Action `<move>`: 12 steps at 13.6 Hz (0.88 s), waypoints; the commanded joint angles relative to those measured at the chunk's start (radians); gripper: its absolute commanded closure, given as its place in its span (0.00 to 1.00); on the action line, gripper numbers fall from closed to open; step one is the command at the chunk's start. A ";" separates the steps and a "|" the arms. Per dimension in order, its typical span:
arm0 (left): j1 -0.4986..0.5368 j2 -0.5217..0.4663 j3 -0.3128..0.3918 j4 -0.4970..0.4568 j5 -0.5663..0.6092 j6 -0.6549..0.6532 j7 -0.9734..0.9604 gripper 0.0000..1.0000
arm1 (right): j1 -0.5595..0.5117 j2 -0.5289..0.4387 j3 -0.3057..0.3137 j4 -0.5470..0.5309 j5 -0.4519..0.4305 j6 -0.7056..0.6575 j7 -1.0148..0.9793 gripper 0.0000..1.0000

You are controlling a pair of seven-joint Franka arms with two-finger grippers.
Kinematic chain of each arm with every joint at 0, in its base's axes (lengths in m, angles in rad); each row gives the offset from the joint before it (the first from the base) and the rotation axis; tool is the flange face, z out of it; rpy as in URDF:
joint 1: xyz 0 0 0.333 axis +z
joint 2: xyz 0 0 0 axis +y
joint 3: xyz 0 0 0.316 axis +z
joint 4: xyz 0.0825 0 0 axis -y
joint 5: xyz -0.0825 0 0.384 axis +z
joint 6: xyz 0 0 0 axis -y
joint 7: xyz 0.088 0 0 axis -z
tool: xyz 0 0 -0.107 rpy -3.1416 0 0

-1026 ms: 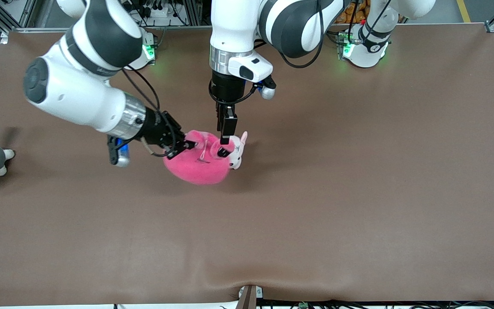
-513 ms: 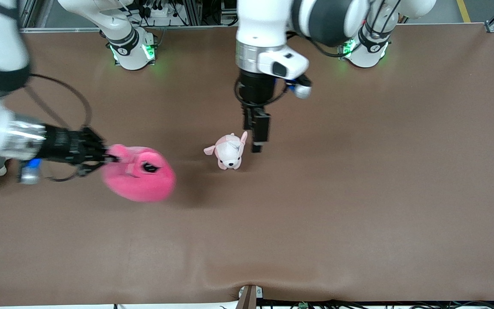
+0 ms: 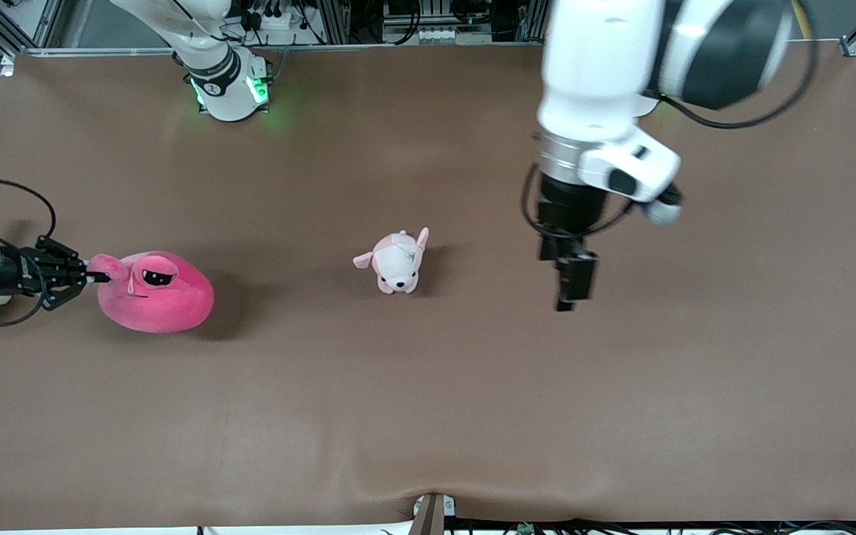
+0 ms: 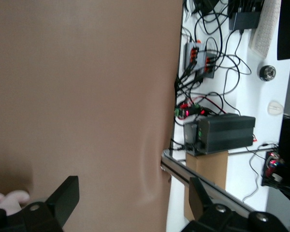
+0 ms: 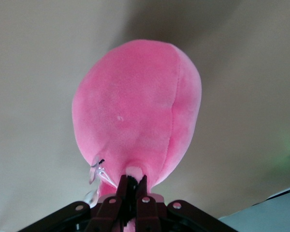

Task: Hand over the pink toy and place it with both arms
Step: 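Lower the plush onto the table with the right gripper while the left gripper withdraws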

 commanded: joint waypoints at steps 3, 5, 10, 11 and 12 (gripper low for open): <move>0.118 -0.178 -0.011 -0.225 -0.110 -0.004 0.305 0.00 | -0.079 0.115 0.022 0.024 -0.019 -0.015 -0.134 1.00; 0.163 -0.275 -0.011 -0.337 -0.157 -0.004 0.474 0.00 | -0.090 0.136 0.022 0.022 -0.024 -0.015 -0.173 1.00; 0.218 -0.424 -0.011 -0.524 -0.171 -0.037 0.862 0.00 | -0.070 0.134 0.028 0.067 -0.088 -0.019 -0.173 0.00; 0.238 -0.429 -0.011 -0.523 -0.173 -0.079 0.955 0.00 | -0.064 0.130 0.030 0.124 -0.103 -0.032 -0.173 0.00; 0.267 -0.430 -0.011 -0.523 -0.180 -0.114 1.050 0.00 | -0.036 0.132 0.030 0.192 -0.160 -0.067 -0.182 0.00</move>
